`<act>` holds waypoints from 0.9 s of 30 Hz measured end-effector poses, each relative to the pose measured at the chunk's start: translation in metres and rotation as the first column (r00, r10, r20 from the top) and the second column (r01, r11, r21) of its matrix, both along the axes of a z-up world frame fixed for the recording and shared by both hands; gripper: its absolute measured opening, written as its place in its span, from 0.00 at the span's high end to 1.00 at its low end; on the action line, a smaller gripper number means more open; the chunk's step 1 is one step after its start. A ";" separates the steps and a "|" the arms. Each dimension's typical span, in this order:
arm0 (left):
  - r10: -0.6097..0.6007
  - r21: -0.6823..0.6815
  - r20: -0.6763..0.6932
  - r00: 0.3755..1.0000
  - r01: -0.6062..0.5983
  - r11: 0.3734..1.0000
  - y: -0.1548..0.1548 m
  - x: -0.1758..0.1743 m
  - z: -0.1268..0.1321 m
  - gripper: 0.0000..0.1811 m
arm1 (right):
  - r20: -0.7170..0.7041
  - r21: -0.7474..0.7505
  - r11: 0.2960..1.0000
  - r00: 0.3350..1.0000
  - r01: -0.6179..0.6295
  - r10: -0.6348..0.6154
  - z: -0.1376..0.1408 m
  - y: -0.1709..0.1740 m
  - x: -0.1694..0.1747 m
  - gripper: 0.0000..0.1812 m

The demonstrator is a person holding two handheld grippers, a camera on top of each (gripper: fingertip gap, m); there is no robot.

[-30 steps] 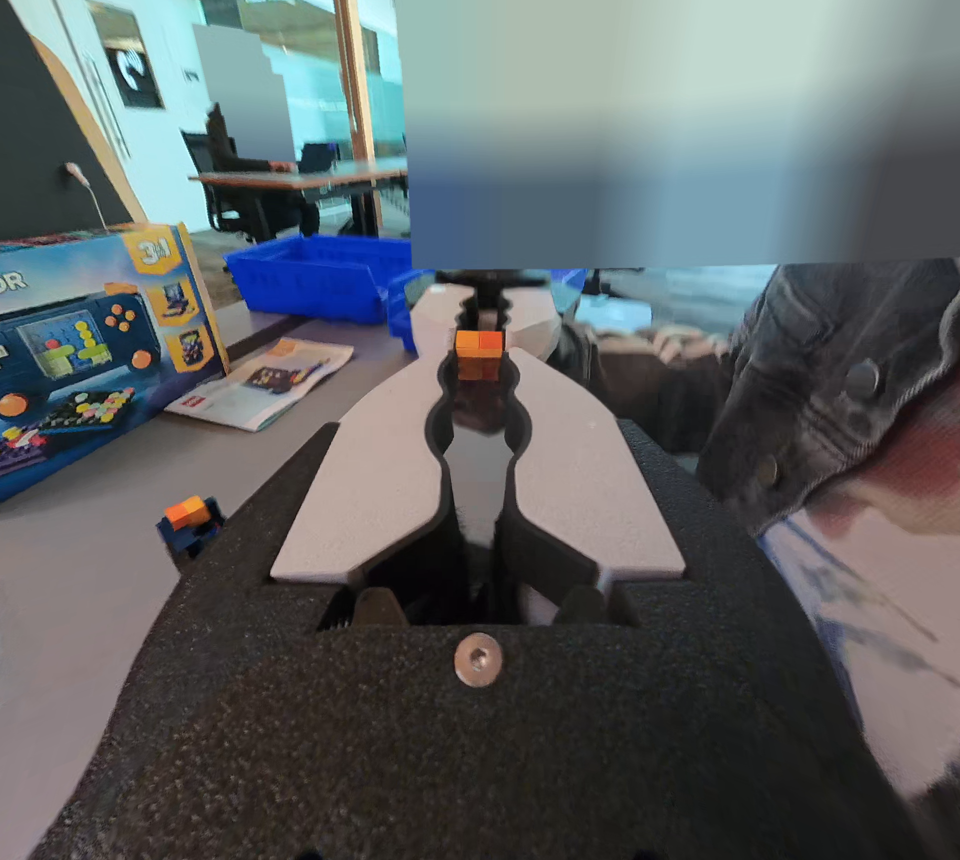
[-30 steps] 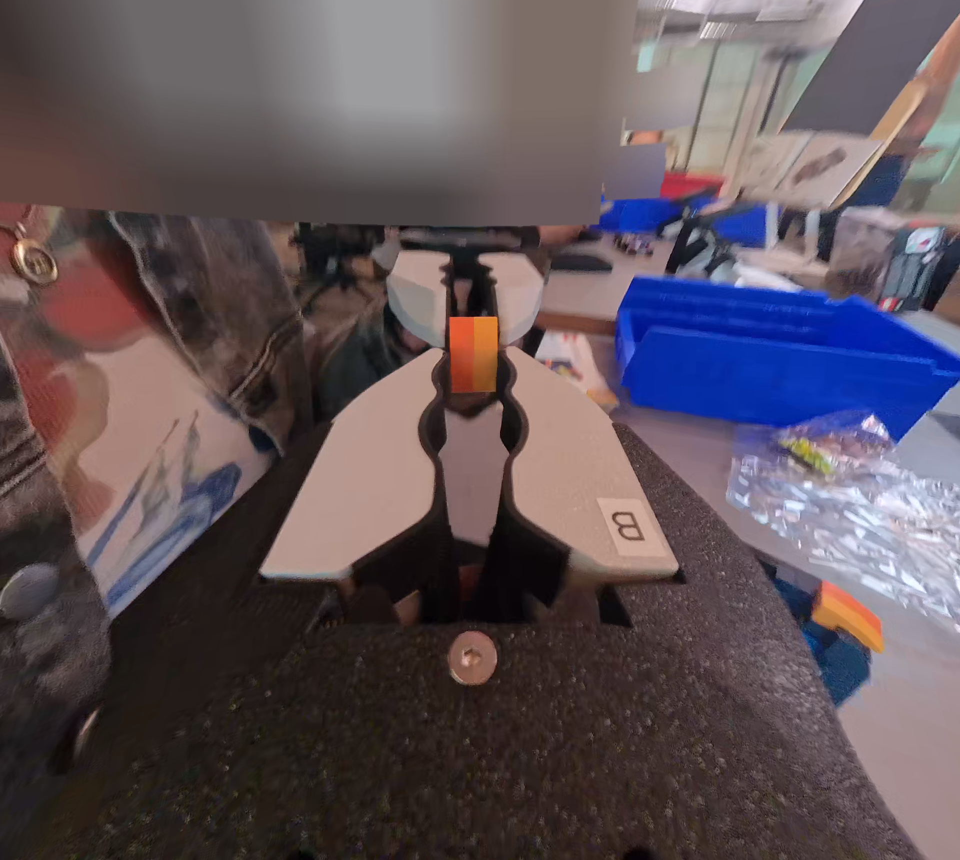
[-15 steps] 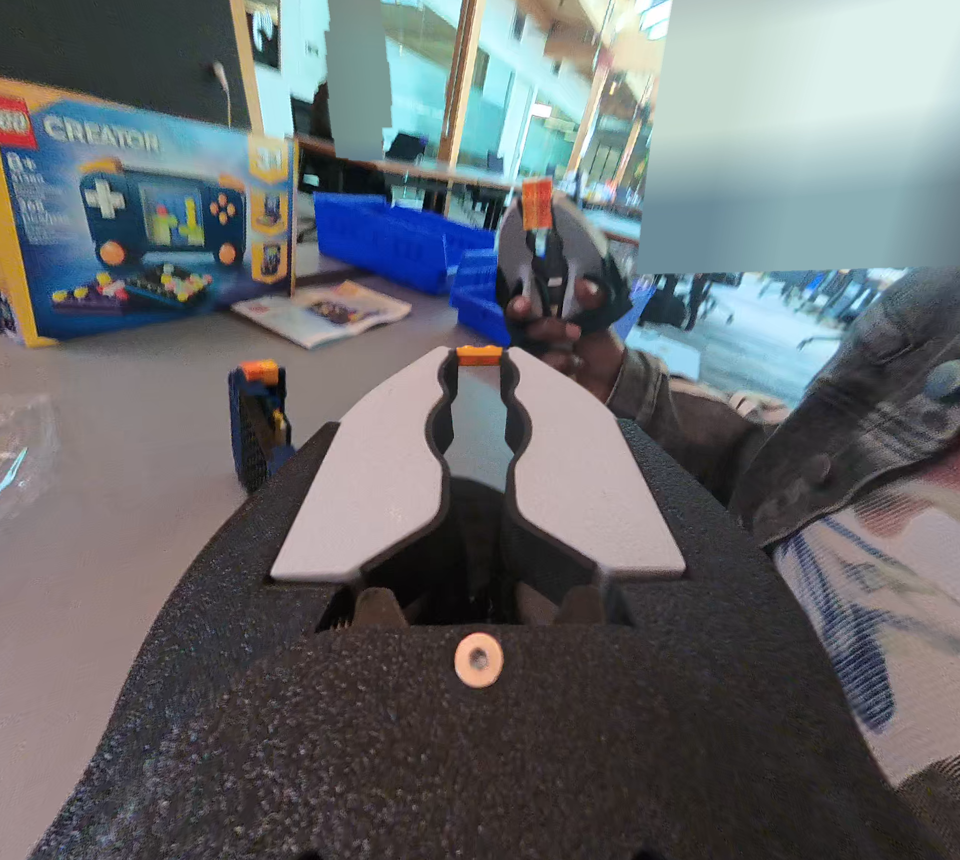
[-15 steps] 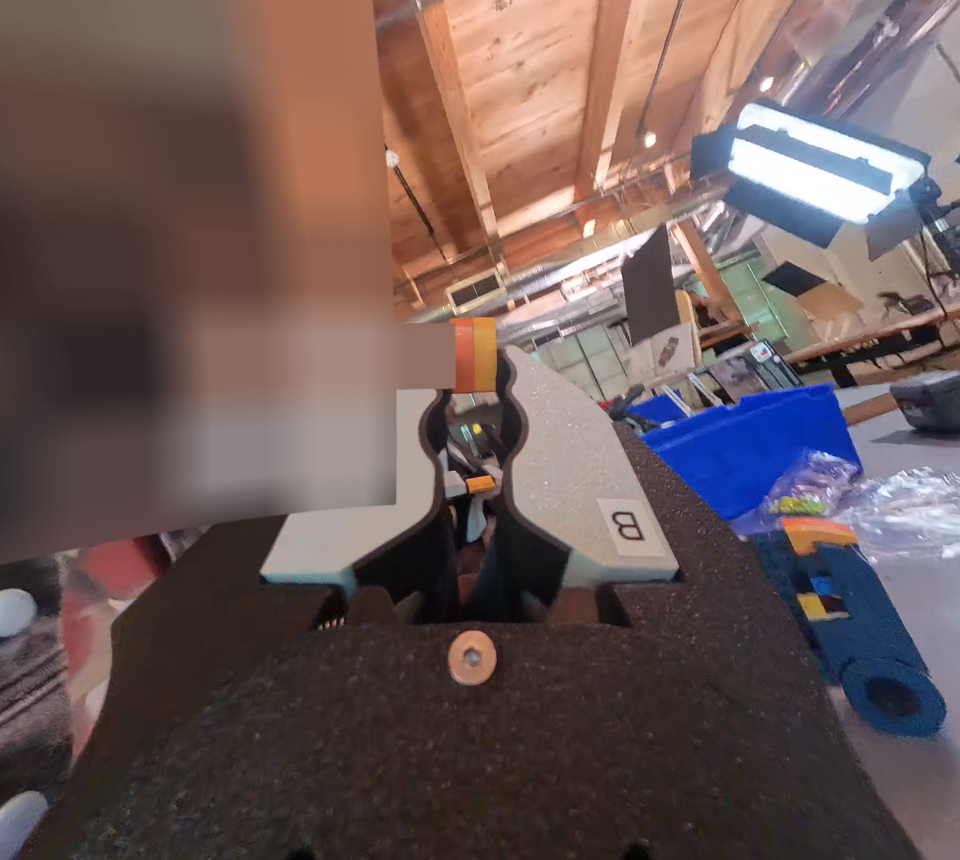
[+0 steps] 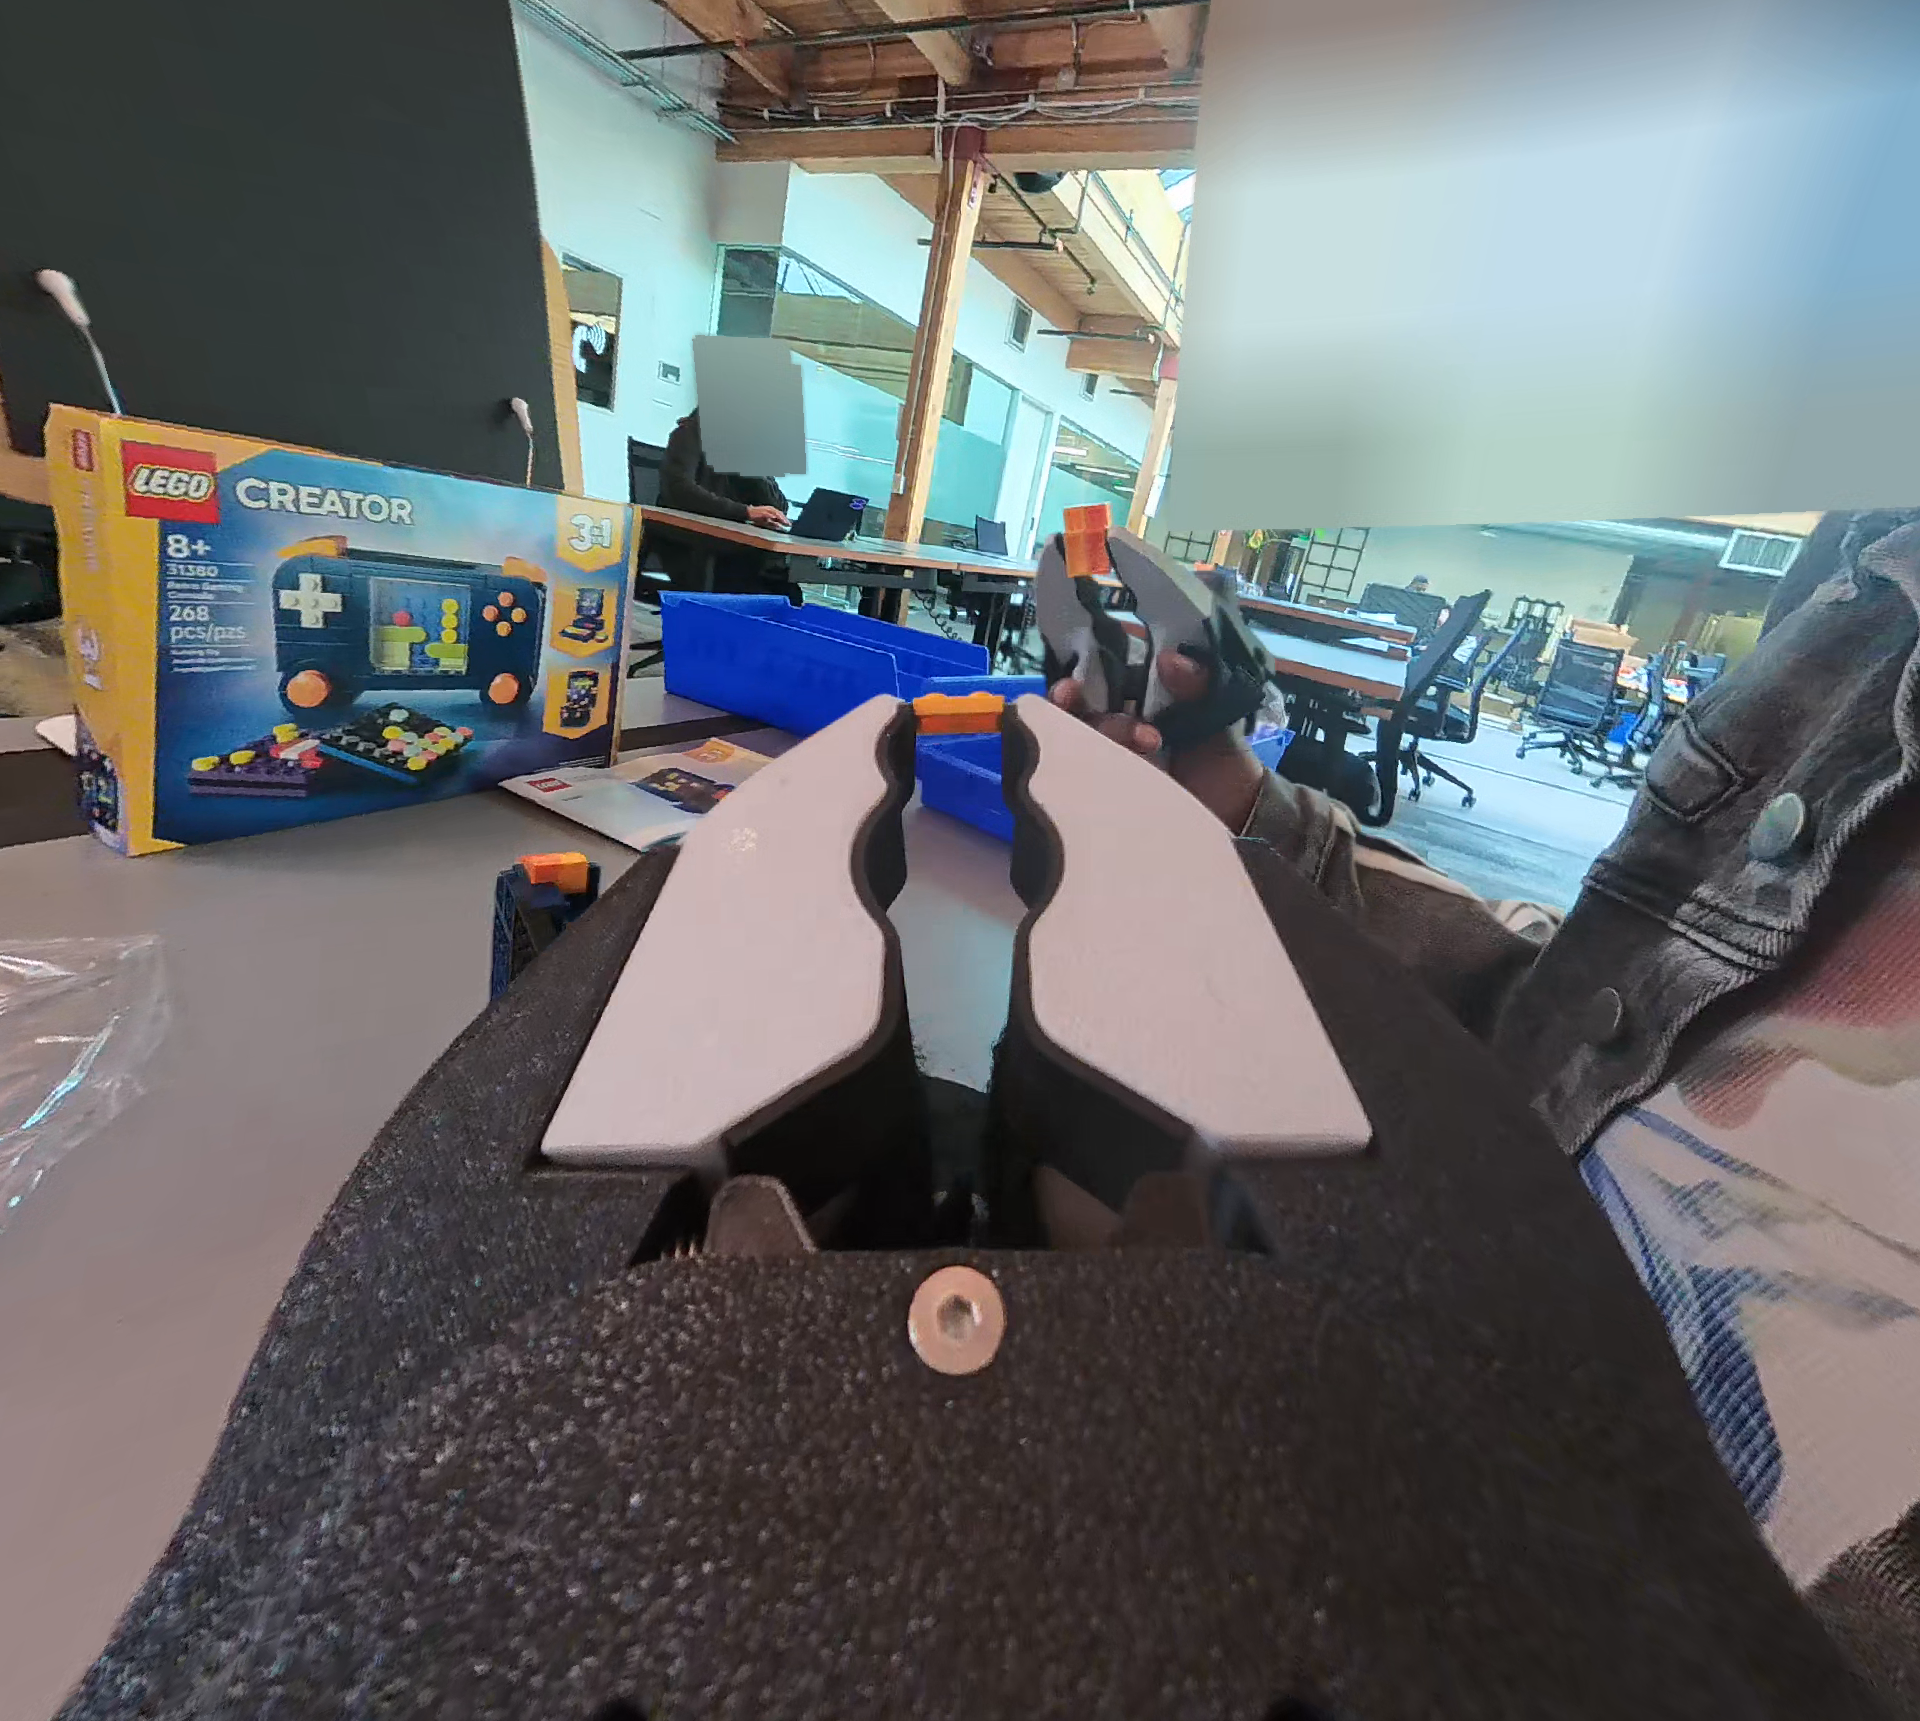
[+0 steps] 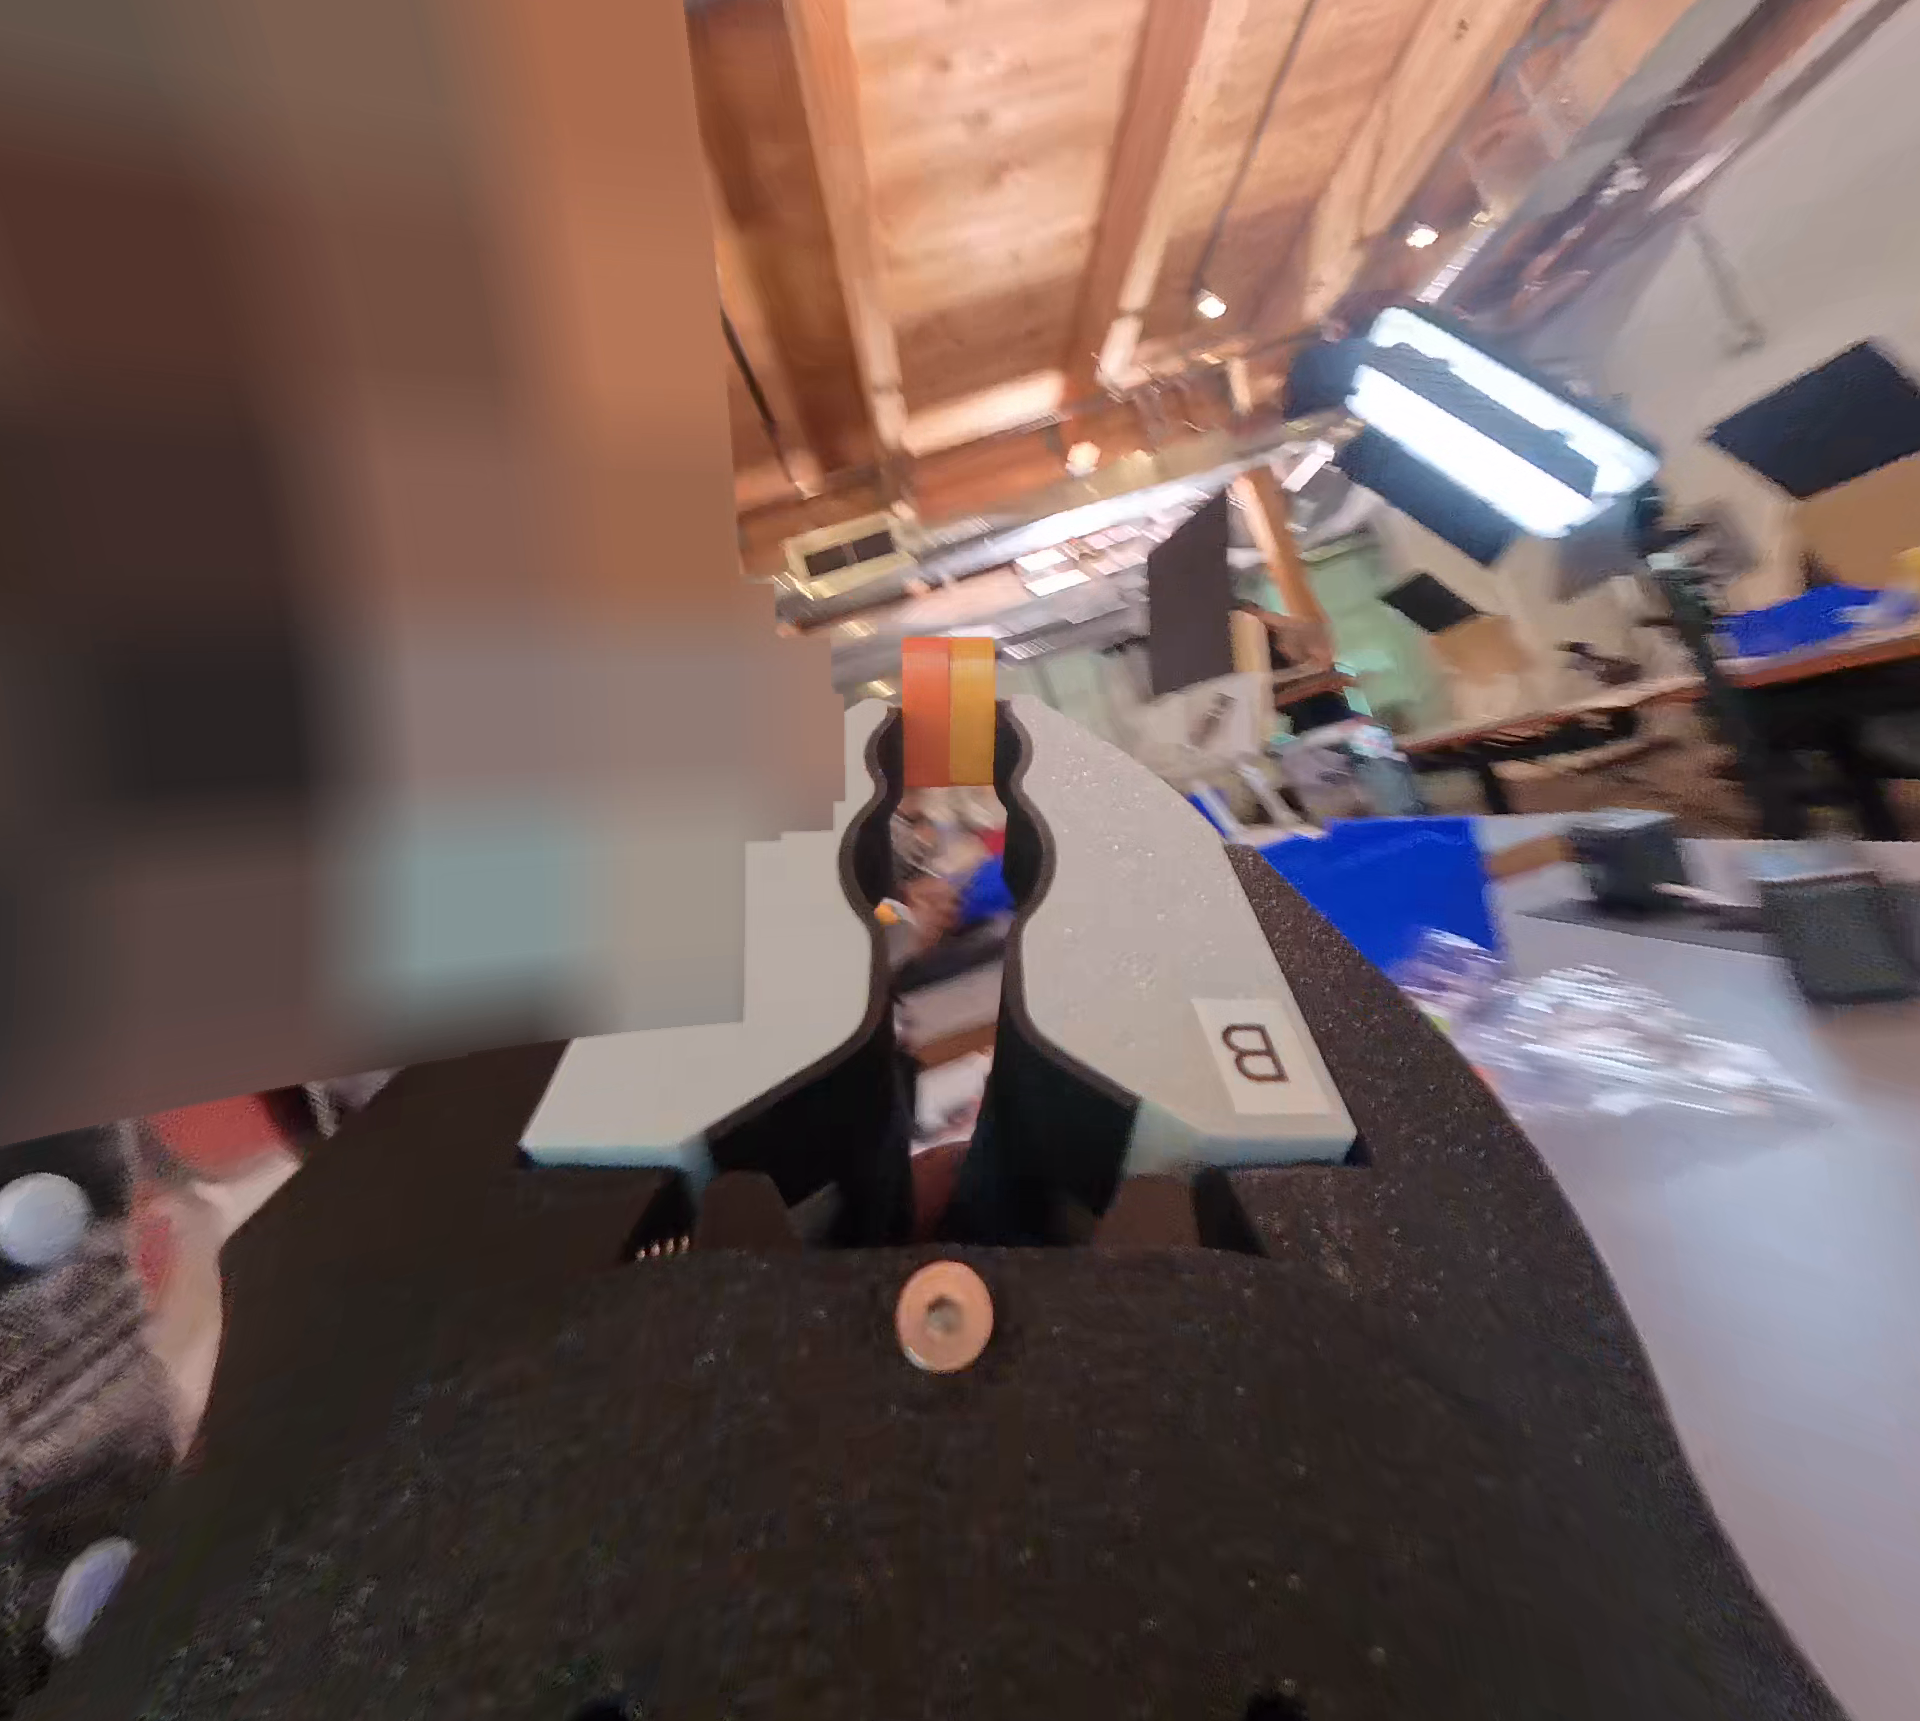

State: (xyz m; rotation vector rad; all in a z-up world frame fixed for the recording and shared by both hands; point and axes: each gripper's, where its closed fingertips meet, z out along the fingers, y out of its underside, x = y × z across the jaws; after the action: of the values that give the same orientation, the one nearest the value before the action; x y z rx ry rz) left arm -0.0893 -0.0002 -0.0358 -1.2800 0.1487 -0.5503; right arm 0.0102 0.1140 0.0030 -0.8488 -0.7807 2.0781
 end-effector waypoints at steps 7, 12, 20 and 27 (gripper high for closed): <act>0.062 -0.001 -0.004 0.998 -0.062 0.998 0.000 -0.012 -0.001 0.92 | 0.195 0.394 0.860 0.885 0.323 -0.422 -0.015 0.027 0.021 0.91; 0.268 0.158 -0.037 0.963 -0.260 0.953 -0.018 -0.042 0.025 0.92 | 0.230 0.474 0.808 0.837 0.350 -0.497 -0.039 0.029 0.018 0.91; 0.513 0.400 0.009 0.858 -0.473 0.785 -0.063 -0.071 0.052 0.92 | 0.214 0.605 0.735 0.826 0.306 -0.521 -0.069 0.015 -0.008 0.91; 0.682 0.451 -0.202 0.703 -0.552 0.702 -0.058 -0.062 0.047 0.92 | 0.188 0.563 0.764 0.851 0.316 -0.490 -0.079 0.015 -0.010 0.91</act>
State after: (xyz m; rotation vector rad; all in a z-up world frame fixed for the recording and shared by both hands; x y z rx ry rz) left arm -0.1514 -0.0583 0.0108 -0.9674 0.0934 0.3138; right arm 0.0006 0.1289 -0.0757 -0.9589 -1.1464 1.2570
